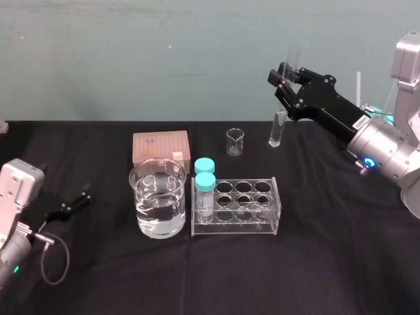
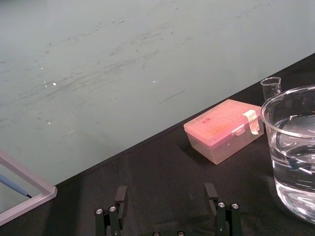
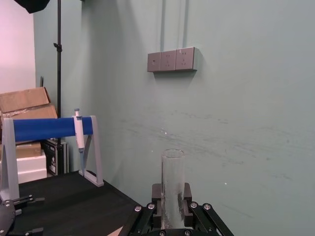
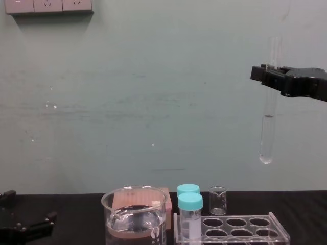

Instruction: Hold the test tube with one hand and immerse one end into the beaker, then return it to the test tube rack.

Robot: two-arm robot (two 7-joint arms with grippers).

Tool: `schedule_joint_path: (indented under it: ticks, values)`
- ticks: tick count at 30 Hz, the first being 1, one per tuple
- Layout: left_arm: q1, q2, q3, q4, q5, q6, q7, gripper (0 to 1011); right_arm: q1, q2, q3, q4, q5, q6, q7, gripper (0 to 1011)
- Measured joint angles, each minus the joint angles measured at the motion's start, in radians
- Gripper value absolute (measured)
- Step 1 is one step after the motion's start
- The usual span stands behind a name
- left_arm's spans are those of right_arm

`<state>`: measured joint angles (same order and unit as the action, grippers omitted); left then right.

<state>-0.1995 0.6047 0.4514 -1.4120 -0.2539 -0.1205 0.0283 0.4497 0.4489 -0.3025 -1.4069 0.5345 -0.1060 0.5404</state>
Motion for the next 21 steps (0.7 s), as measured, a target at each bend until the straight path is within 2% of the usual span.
schedule_joint_path:
  ticks: [12, 21]
  values:
    - [0.0, 0.0, 0.0, 0.0, 0.0, 0.0, 0.0, 1000, 0.006, -0.005, -0.006, 0.004, 0.001, 0.004, 0.003, 226]
    - [0.0, 0.0, 0.0, 0.0, 0.0, 0.0, 0.0, 1000, 0.082, -0.048, -0.068, 0.043, 0.001, -0.011, 0.072, 226]
